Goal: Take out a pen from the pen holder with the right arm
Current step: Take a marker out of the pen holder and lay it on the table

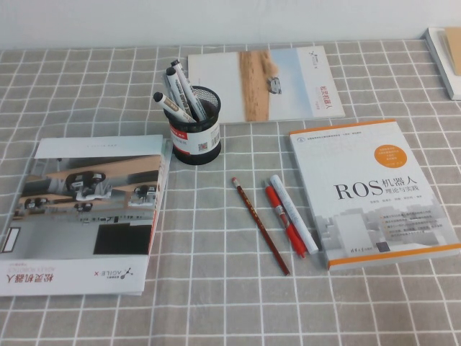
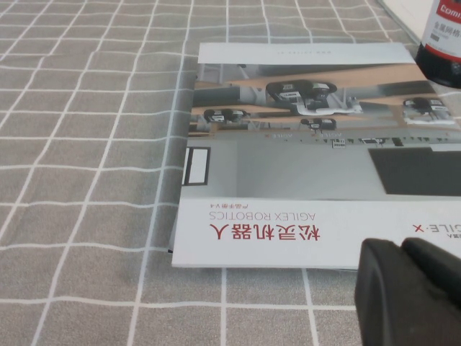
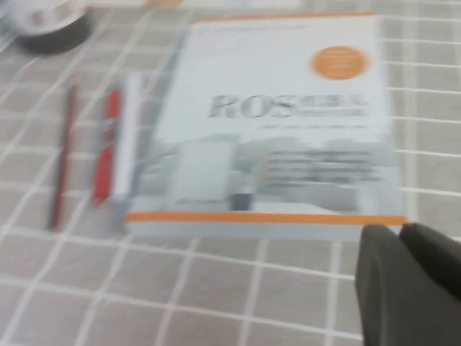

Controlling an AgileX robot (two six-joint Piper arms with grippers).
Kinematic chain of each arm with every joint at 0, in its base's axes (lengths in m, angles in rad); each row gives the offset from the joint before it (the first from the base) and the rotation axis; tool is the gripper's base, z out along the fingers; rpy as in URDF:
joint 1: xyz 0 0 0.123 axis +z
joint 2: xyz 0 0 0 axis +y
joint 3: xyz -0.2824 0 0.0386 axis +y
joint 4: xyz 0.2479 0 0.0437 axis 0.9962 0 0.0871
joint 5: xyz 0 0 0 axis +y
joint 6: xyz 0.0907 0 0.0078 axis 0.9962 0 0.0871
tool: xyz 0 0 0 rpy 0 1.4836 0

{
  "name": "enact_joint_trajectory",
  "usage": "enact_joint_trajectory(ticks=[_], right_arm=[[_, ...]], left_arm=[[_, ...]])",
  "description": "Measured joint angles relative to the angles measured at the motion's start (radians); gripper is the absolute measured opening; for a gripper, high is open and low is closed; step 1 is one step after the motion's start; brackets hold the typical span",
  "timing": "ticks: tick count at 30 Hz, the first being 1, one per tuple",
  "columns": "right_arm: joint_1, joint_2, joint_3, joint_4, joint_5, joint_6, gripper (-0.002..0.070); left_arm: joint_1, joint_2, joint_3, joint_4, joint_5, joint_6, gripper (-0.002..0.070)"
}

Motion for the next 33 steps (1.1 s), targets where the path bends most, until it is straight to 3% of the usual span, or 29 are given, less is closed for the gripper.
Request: enact_joint_trajectory(ticks=[8, 21, 33], right_arm=[[-0.147, -0.269, 0.176, 0.019, -0.108, 0.0, -0.0013], [-0.151, -0.427, 0.18, 0.01, 0.134, 0.0, -0.0013], [-0.151, -0.427, 0.18, 0.046, 0.158, -0.151, -0.0013]], left_arm=[[0.0, 0.0, 0.0, 0.0, 0.0, 0.0, -0.0005], [0.0, 0.0, 0.0, 0.0, 0.0, 0.0, -0.0005], [0.0, 0.0, 0.0, 0.0, 0.0, 0.0, -0.0005]])
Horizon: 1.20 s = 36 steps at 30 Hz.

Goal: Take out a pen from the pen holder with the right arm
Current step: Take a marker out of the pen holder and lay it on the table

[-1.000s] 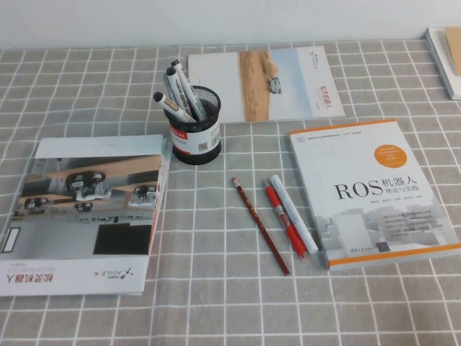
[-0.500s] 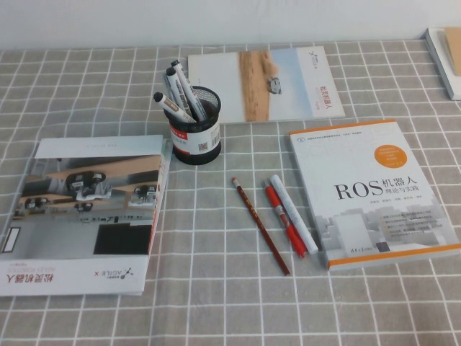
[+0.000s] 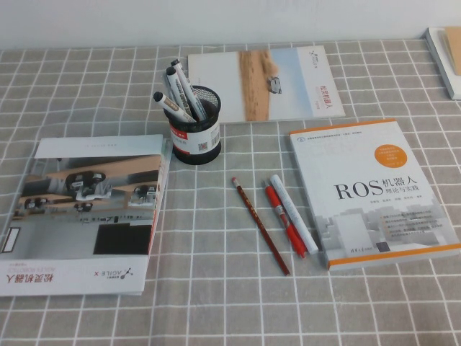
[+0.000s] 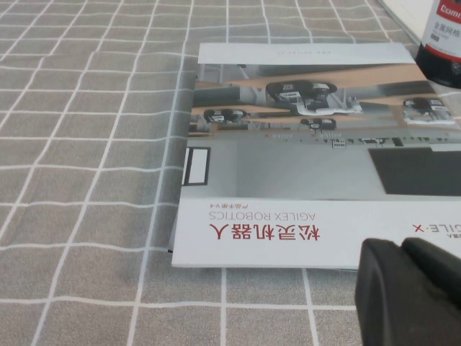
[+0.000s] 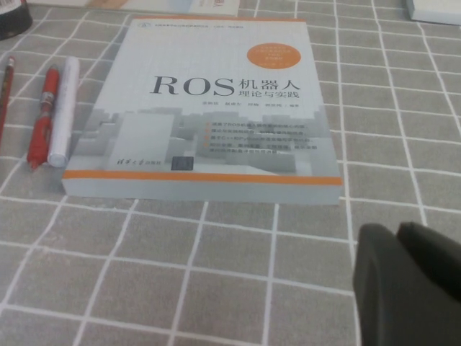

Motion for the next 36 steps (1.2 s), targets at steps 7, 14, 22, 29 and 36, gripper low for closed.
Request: enact_joint_trajectory(ticks=[7, 14, 22, 29, 36], right_arm=[[0.0, 0.0, 0.0, 0.047, 0.0, -0.005, -0.0012], [0.0, 0.0, 0.0, 0.052, 0.0, -0.006, -0.0013], [0.0, 0.0, 0.0, 0.054, 0.0, -0.006, -0.0013], [0.0, 0.0, 0.0, 0.054, 0.0, -0.006, -0.0013], [0.0, 0.0, 0.0, 0.056, 0.0, -0.006, -0.0013]], left_arm=[[0.0, 0.0, 0.0, 0.0, 0.0, 0.0, -0.0005], [0.0, 0.0, 0.0, 0.0, 0.0, 0.0, -0.0005], [0.0, 0.0, 0.0, 0.0, 0.0, 0.0, -0.0005], [0.0, 0.0, 0.0, 0.0, 0.0, 0.0, -0.0005], [0.0, 0.0, 0.0, 0.0, 0.0, 0.0, -0.0005]])
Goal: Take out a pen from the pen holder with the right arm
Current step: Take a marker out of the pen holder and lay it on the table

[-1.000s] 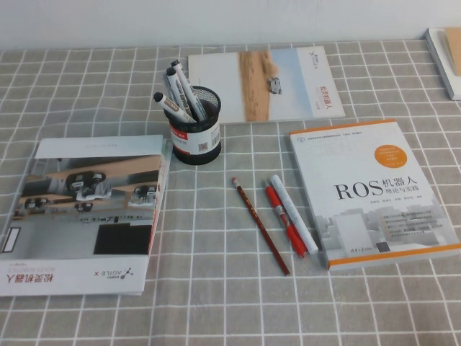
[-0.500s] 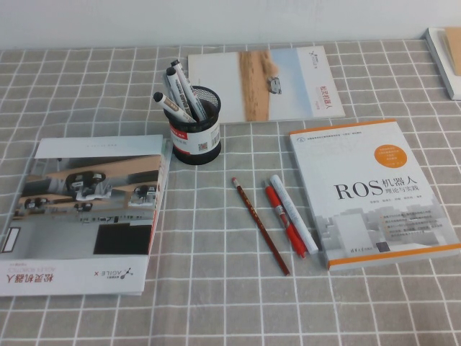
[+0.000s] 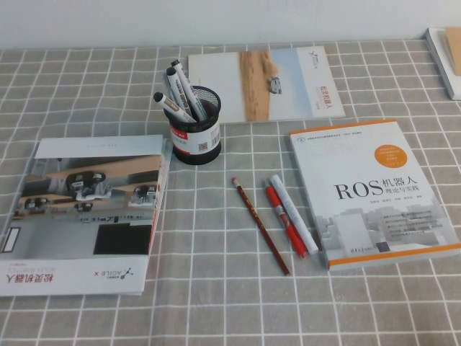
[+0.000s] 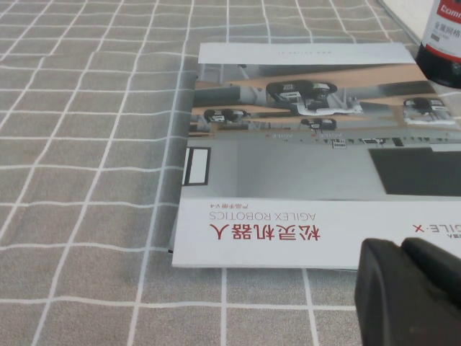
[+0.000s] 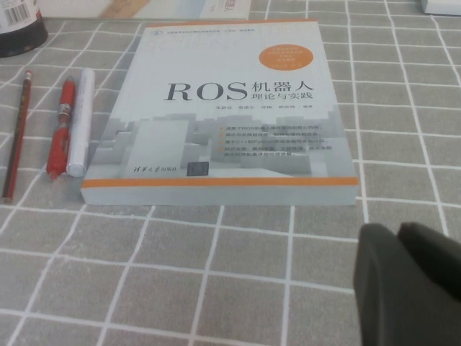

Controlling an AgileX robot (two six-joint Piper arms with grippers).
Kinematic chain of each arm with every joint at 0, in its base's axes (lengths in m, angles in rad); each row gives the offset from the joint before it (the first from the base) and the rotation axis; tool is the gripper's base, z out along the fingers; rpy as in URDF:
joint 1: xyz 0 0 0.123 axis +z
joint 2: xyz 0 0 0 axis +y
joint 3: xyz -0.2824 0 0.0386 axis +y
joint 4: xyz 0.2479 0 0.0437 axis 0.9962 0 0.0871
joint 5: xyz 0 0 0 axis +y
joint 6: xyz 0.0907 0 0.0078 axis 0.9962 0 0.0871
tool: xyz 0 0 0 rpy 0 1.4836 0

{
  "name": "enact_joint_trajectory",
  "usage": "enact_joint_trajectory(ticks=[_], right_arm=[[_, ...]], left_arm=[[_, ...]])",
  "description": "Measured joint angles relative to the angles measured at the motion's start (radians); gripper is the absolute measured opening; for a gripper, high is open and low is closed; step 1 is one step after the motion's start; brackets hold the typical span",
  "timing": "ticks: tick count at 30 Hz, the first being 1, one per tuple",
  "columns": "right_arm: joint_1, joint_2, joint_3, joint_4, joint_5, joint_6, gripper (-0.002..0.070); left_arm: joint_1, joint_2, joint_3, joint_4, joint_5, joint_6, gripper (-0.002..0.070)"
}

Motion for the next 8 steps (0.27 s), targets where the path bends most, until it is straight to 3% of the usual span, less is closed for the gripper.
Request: enact_joint_trajectory(ticks=[8], right_arm=[[0.0, 0.0, 0.0, 0.004, 0.0, 0.0, -0.0012]], left_arm=[[0.0, 0.0, 0.0, 0.0, 0.0, 0.0, -0.0005]])
